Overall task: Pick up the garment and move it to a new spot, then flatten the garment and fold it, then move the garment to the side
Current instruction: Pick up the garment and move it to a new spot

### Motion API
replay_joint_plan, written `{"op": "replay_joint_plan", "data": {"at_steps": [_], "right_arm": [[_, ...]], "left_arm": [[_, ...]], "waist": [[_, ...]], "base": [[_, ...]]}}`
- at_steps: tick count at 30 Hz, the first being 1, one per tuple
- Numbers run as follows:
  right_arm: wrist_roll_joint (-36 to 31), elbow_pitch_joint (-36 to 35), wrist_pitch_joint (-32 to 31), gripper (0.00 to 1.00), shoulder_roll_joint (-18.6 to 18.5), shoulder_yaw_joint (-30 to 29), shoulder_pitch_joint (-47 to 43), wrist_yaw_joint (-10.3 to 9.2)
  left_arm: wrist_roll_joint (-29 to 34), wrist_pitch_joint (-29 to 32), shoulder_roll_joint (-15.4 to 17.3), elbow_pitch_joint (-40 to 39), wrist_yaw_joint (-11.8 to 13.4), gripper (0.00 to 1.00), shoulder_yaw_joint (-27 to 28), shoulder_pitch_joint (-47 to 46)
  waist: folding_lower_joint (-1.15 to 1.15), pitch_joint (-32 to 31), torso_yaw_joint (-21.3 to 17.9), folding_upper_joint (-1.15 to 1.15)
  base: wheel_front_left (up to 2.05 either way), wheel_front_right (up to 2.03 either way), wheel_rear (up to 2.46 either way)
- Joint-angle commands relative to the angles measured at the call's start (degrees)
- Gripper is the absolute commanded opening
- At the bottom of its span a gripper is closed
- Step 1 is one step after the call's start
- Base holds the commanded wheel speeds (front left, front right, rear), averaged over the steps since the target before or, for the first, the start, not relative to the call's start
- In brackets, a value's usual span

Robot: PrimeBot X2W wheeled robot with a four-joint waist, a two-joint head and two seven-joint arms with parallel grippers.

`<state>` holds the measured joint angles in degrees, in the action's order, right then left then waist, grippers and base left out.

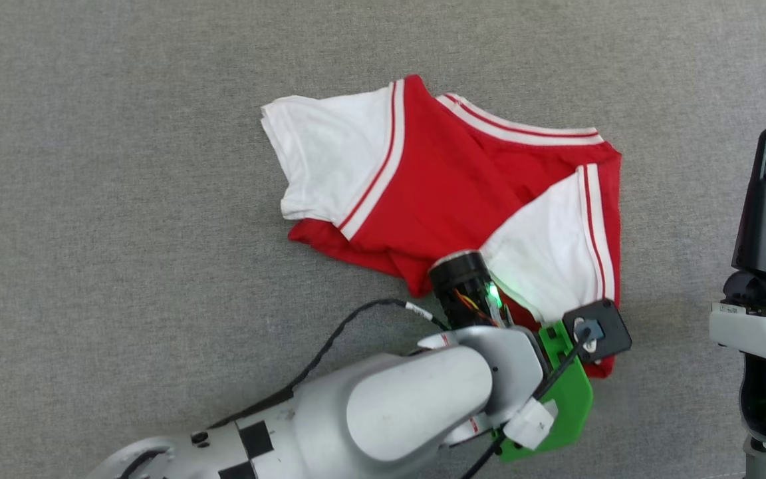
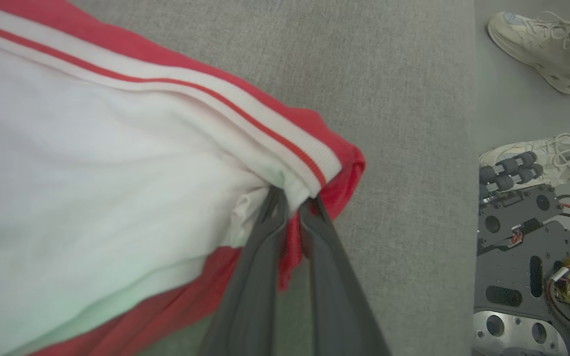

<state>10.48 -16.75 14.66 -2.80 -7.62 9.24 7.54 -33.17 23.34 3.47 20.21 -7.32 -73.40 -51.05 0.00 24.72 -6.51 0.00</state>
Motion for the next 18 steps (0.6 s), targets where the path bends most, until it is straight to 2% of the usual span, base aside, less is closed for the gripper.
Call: {"op": "replay_joint_plan", "data": {"at_steps": [1,3,4,5,14,18], "right_arm": [[0.6,0.2,0.3,1.0,-0.1,0.2,1.1,-0.05],[0.5,0.5,0.3,1.0,-0.1,0.4,1.1,-0.05],[0.4,0.6,0.3,1.0,-0.1,0.4,1.0,-0.05],[0.3,0.7,0.3,1.0,-0.1,0.3,0.8,-0.05],[-0.9,1.9,0.3,1.0,-0.1,0.2,-2.9,-0.05],[-1.2,2.3,0.3,1.0,-0.1,0.4,-5.0,-0.05]], "left_arm": [[0.3,0.1,-0.6,-1.0,-0.2,0.0,0.1,1.9],[1.3,-0.5,-0.6,-1.7,-0.2,0.0,0.0,2.3],[1.7,-1.4,-0.6,-1.9,-0.2,0.44,0.0,2.1],[2.0,-3.3,-0.6,-2.1,-0.2,1.0,0.0,1.6],[-0.1,-24.2,-0.6,-0.6,-0.1,1.0,0.2,-5.6],[1.3,-31.7,-0.6,2.6,2.6,1.0,1.4,-7.2]], "waist": [[0.0,0.3,-0.4,0.0],[0.0,-0.1,-0.1,0.0],[0.0,-0.5,0.1,0.0],[0.0,-1.0,0.5,0.0],[0.0,-8.4,4.9,0.0],[0.0,-11.7,7.1,0.0]], "base": [[0.0,0.0,0.0],[0.0,0.0,0.0],[0.0,0.0,0.0],[0.0,0.0,0.0],[0.0,0.0,0.0],[0.0,0.0,0.0]]}}
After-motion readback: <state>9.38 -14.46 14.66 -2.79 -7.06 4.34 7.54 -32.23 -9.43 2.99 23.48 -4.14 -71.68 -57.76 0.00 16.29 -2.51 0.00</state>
